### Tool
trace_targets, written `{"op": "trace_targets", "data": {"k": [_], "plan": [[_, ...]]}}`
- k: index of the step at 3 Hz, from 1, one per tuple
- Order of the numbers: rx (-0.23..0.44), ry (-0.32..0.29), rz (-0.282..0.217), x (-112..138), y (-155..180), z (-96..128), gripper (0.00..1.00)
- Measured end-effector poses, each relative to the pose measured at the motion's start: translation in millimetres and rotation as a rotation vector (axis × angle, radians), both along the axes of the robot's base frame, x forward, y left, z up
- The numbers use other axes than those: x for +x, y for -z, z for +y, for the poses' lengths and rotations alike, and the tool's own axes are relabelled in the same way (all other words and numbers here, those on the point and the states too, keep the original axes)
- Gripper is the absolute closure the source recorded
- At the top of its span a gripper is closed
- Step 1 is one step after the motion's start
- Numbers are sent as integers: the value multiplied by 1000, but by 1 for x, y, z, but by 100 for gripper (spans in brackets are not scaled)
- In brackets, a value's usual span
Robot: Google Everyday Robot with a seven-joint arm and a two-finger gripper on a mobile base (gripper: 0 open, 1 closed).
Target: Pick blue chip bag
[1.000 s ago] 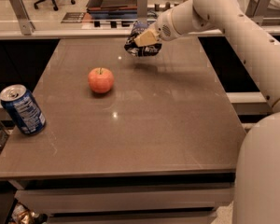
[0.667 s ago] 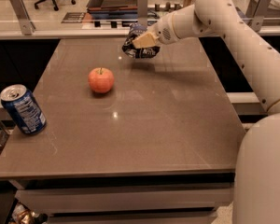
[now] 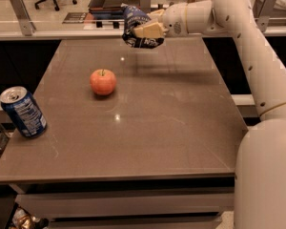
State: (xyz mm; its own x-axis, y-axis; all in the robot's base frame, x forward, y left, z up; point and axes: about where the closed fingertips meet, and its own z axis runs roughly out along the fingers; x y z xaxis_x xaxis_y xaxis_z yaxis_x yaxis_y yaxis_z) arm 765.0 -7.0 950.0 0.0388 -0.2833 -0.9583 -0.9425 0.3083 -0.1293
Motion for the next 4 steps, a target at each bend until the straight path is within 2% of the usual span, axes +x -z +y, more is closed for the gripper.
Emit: {"op": "trace_targets", "data": {"k": [1,2,4], "plan": [[-2,-10,-86,-12,-37,-6,100],[-26,-6,-140,-25,-63,-8,100],[-49,-10,-212,-43,-95,-9,100]]}}
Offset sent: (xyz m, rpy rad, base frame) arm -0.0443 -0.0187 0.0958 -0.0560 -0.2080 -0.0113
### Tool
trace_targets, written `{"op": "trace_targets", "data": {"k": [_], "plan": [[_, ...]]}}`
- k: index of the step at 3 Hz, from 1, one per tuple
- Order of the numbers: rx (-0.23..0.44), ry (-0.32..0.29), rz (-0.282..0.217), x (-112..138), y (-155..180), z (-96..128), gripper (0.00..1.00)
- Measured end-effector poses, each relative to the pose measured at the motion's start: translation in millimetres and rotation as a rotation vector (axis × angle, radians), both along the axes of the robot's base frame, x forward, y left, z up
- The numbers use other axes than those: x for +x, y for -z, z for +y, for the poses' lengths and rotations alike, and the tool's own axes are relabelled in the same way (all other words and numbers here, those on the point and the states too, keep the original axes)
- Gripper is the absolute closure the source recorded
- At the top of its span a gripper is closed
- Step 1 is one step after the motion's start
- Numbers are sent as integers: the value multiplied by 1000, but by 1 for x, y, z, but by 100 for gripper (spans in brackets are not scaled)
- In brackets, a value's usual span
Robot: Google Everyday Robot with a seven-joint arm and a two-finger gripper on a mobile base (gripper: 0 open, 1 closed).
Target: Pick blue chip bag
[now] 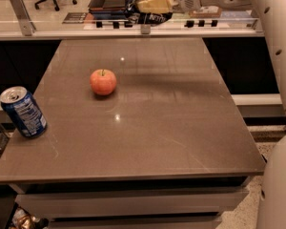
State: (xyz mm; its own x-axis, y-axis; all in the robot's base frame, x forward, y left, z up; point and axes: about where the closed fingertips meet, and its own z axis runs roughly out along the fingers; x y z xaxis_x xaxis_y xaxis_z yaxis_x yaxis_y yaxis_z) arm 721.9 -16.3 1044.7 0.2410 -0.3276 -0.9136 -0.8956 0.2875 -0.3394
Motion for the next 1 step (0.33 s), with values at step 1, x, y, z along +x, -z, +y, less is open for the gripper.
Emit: {"op": "trace_targets", "data": {"k": [1], "plan": [[-1,-1,-3,-1,-1,0,100]]}}
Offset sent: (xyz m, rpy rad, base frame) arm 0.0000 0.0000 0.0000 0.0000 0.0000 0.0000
